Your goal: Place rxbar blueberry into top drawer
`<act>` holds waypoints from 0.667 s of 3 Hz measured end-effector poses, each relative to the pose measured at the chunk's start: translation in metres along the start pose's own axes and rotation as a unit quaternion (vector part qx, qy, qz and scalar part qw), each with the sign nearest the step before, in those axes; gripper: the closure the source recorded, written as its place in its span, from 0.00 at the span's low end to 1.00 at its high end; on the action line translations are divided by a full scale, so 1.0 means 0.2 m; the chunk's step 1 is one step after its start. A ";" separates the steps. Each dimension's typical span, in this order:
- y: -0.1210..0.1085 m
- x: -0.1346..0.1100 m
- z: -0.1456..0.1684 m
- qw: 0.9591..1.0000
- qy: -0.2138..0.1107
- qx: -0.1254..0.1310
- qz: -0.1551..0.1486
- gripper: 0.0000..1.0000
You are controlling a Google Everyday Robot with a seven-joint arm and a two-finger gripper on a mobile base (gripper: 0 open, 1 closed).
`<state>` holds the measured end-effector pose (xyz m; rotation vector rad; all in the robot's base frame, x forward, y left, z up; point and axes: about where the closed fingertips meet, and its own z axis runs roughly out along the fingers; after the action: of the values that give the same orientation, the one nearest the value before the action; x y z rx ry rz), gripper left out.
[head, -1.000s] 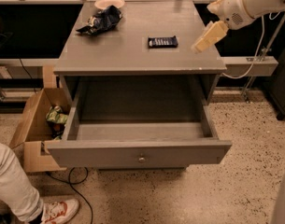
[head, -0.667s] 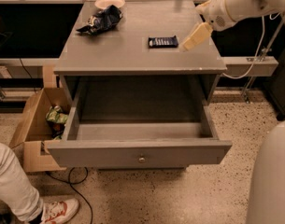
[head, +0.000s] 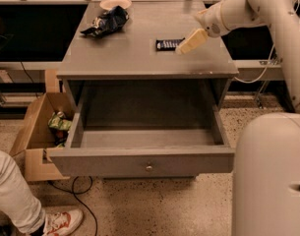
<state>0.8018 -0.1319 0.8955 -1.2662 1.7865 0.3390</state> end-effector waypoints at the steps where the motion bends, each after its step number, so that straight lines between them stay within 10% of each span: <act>1: -0.01 0.00 0.09 1.000 -0.014 -0.013 0.010 0.00; 2: 0.00 -0.01 0.16 0.999 -0.022 -0.023 0.020 0.00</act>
Offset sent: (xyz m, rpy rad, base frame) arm 0.0321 0.0236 -0.0129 0.0917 0.0446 0.0278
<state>0.8191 -0.1098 0.8789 -1.2472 1.7764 0.4289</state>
